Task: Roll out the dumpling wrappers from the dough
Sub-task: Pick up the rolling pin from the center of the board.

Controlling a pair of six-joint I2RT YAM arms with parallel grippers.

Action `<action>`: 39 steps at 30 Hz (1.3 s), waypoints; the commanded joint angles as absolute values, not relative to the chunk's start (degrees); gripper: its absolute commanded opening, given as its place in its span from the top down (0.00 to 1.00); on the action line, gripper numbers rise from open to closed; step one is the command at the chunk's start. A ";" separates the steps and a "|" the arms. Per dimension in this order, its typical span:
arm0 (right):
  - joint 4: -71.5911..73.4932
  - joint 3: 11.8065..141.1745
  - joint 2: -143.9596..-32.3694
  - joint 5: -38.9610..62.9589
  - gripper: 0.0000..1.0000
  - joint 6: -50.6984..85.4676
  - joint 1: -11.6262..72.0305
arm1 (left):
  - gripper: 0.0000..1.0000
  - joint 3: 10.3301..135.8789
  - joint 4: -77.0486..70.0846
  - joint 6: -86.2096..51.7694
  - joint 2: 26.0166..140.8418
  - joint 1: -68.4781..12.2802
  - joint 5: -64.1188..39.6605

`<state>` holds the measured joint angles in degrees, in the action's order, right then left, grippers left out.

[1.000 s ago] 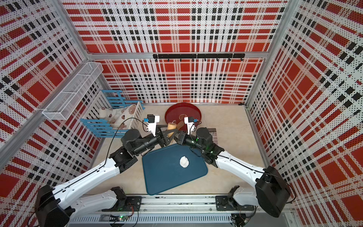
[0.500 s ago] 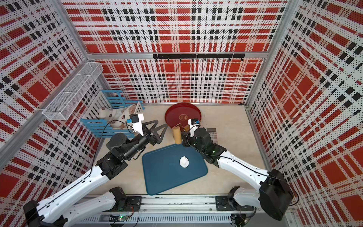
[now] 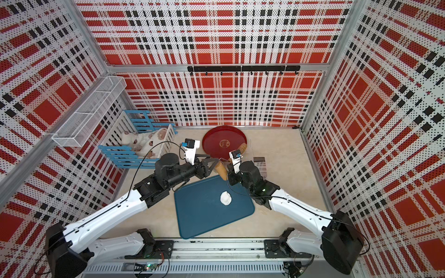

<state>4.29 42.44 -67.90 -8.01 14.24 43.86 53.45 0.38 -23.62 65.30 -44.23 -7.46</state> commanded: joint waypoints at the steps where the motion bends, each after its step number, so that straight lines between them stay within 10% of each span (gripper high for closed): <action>1: 7.73 41.92 -65.68 -8.29 1.00 11.35 44.39 | 0.45 55.33 1.83 -23.40 67.15 -45.00 -11.14; 39: 7.29 41.86 -63.42 -5.80 1.00 11.09 44.53 | 0.91 56.51 2.56 -22.65 71.71 -45.09 -10.06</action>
